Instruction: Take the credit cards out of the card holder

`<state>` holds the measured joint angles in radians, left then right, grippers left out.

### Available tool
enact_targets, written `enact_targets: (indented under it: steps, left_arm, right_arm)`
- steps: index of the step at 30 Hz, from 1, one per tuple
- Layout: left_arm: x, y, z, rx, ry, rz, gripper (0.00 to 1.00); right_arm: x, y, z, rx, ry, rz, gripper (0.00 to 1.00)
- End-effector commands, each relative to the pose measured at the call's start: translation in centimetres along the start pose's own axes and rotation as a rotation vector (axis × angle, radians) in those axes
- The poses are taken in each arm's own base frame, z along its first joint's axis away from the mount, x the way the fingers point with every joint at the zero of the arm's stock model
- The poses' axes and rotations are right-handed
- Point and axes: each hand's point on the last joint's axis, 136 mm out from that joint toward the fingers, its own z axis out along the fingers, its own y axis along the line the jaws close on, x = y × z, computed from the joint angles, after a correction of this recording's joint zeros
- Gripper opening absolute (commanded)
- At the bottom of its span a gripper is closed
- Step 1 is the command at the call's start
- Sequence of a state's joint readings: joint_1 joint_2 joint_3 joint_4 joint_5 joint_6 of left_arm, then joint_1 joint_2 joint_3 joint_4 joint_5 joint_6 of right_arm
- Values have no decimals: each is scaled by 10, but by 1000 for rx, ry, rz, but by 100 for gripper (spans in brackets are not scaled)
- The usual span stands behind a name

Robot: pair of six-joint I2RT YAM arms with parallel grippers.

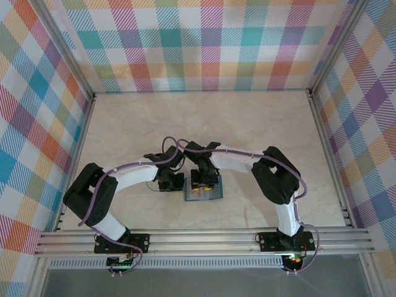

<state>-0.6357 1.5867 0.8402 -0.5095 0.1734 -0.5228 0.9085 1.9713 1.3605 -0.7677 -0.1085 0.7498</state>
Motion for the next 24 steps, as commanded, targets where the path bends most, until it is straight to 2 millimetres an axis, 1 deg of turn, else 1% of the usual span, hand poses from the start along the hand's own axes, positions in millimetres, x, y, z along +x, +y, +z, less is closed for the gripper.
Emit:
enact_targets:
  steps: [1, 3, 8, 15, 19, 24]
  left_arm:
    - [3, 4, 1, -7, 19, 11, 10]
    - [3, 4, 1, -6, 18, 10, 10]
    - [2, 4, 0, -13, 20, 12, 10]
    - [2, 7, -5, -35, 17, 17, 10]
    - [3, 8, -5, -39, 19, 13, 10]
    - [2, 9, -6, -49, 16, 14, 10]
  right_arm:
    - [4, 4, -5, -40, 0, 11, 35]
    - [4, 4, -6, -46, -6, 10, 29]
    - [3, 2, -10, -42, -18, 7, 20]
    - [2, -4, -22, -42, -48, 4, 7]
    - [3, -12, -28, -36, -54, 4, 3]
    - [4, -29, -36, -13, -52, 11, 3]
